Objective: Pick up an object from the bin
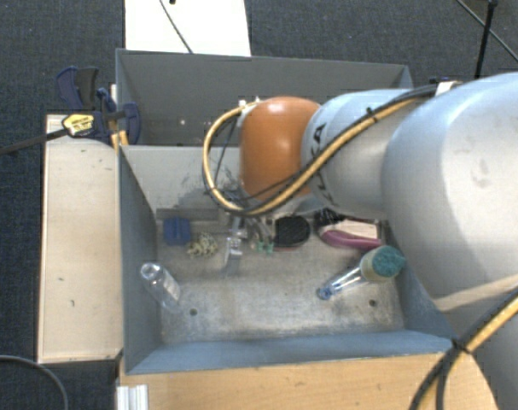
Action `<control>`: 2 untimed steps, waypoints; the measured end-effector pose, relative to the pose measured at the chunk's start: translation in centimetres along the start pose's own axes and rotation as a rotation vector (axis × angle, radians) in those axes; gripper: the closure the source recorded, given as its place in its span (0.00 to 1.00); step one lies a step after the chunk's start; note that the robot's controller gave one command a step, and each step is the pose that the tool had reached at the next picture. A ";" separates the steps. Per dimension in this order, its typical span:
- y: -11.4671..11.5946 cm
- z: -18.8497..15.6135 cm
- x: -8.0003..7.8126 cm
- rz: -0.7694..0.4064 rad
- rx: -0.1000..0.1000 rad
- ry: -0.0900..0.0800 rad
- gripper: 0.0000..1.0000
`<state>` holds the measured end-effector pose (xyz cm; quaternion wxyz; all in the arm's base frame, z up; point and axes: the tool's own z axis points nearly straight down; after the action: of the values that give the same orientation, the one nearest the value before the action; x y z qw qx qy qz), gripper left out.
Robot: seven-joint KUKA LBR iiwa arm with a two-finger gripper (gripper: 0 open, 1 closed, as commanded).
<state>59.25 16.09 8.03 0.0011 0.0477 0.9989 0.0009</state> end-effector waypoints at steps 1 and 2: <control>4.0 0.6 0.7 0.006 -0.002 -0.002 0.00; 9.3 0.9 1.5 -0.419 -0.002 -0.003 0.00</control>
Offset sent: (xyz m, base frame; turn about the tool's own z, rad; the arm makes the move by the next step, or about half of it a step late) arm -0.0035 0.0378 -0.0070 0.0097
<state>58.68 25.52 7.11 0.0027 -0.1609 0.9870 0.0017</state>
